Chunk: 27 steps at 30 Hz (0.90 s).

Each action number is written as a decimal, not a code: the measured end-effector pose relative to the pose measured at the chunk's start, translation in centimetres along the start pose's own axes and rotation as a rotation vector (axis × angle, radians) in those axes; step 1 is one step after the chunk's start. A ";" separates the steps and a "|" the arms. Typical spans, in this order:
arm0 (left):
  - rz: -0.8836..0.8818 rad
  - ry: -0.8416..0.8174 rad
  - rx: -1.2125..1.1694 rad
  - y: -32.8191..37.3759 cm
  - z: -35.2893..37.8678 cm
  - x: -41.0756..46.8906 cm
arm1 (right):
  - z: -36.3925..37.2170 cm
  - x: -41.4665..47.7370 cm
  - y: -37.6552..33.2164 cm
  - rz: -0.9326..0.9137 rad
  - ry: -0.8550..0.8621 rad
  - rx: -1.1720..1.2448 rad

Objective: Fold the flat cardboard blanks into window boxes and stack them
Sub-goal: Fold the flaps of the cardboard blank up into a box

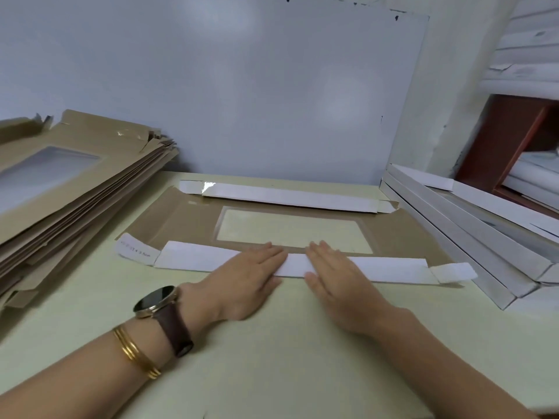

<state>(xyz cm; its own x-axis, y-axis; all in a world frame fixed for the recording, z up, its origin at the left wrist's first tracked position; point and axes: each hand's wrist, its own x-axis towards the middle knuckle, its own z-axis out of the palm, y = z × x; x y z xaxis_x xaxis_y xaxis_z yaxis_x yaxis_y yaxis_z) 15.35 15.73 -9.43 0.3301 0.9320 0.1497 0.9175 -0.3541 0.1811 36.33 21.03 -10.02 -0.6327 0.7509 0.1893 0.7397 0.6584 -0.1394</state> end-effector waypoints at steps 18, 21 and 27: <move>-0.300 -0.237 0.027 -3.5 -0.5 -2.4 | -0.9 -3.0 6.0 0.221 -0.248 0.011; -0.363 -0.233 0.036 -5.2 -1.2 -3.6 | -1.7 -4.4 8.5 0.295 -0.236 0.019; -0.428 -0.237 0.036 -7.4 -2.0 -5.5 | -3.0 -6.3 11.3 0.398 -0.230 0.033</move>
<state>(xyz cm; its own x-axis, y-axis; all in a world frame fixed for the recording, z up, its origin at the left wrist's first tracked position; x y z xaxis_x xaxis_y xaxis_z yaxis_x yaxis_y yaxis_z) 6.27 13.13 -9.63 -0.0409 0.9867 -0.1574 0.9875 0.0638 0.1439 49.37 23.53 -9.88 -0.3378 0.9353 -0.1051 0.9302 0.3147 -0.1892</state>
